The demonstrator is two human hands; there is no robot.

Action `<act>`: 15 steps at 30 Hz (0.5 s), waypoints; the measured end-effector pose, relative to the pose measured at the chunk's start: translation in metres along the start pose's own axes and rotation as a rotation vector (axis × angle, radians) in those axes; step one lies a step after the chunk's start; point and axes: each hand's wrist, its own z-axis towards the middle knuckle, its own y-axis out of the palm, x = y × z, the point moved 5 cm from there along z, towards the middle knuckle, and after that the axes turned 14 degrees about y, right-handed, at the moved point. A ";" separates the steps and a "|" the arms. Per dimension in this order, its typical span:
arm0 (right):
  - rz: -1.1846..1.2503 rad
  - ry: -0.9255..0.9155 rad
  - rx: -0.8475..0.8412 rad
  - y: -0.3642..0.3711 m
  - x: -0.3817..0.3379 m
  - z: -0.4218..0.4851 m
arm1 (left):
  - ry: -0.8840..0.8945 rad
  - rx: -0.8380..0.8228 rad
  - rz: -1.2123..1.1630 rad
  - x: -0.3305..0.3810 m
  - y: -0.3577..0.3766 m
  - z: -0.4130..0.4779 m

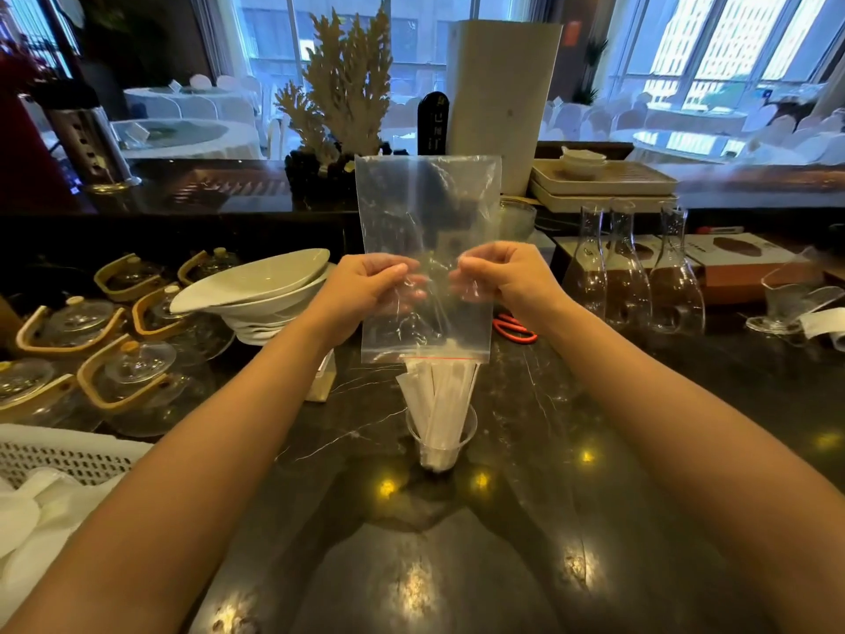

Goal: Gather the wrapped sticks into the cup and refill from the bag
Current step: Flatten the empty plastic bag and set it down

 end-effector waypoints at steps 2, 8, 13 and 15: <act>-0.012 0.020 0.005 0.000 0.006 -0.001 | -0.026 -0.005 0.036 -0.005 -0.003 -0.005; -0.091 0.070 0.006 -0.005 0.022 -0.002 | -0.070 0.017 0.120 -0.012 -0.008 -0.022; -0.115 0.109 0.063 -0.005 0.036 -0.008 | -0.042 0.097 0.161 -0.019 -0.011 -0.032; -0.134 0.121 0.067 -0.004 0.040 -0.014 | -0.027 0.127 0.201 -0.021 -0.011 -0.037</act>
